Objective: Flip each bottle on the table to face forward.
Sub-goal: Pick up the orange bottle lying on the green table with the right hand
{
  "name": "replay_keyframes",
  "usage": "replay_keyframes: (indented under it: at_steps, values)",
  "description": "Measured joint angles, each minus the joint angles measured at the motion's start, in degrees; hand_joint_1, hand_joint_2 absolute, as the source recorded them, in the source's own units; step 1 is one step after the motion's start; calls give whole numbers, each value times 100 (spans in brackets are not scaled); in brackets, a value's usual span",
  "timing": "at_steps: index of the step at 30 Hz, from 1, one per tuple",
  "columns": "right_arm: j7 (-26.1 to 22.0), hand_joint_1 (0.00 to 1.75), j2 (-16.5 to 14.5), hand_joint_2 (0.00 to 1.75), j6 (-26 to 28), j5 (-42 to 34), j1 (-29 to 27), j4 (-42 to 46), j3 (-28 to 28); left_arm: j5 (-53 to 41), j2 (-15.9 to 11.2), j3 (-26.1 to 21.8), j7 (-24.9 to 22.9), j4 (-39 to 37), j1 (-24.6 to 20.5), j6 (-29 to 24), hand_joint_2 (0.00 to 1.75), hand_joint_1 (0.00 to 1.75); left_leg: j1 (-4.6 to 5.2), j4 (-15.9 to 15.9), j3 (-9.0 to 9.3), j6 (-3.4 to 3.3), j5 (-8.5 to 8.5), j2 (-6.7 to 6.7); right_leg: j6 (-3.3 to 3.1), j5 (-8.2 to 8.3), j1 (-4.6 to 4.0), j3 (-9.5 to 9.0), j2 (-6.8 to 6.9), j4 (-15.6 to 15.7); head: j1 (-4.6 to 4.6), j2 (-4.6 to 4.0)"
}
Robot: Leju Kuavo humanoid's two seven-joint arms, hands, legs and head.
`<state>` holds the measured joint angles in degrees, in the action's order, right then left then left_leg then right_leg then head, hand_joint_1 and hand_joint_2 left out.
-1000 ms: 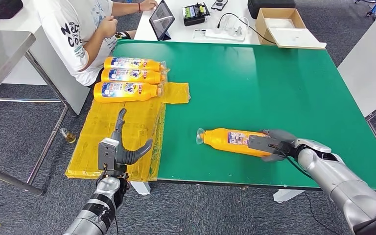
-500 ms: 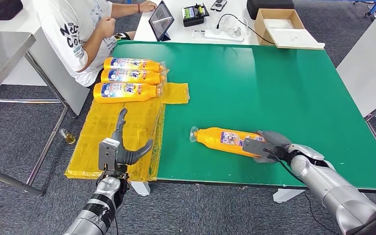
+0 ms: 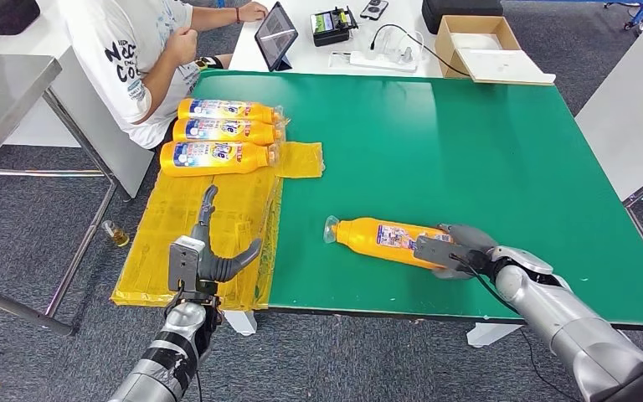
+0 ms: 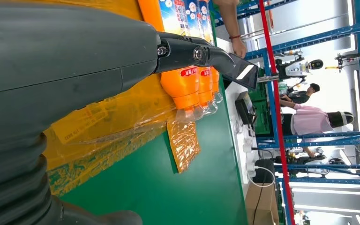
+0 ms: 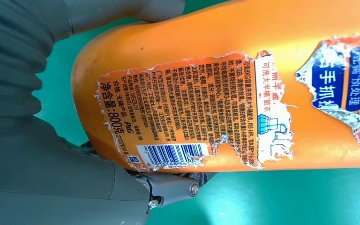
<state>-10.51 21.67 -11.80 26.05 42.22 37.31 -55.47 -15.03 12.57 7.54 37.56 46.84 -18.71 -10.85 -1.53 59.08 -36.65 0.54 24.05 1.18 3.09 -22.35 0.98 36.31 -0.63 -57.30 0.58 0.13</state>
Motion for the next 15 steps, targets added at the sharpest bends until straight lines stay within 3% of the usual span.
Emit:
replay_keyframes:
  at_steps: [12,15]
  values:
    - [-192,175,-67,175,389,169,-299,31,433,-42,-2,0,-46,11,10,27,175,0,0,0,5,0,1,1,0,0,0,-7,0,0,0,0]
    - [-327,175,-124,175,935,172,-552,204,662,-46,-2,-1,-93,53,36,38,175,0,-2,-1,6,0,1,2,0,-1,-2,-11,1,0,-3,0]
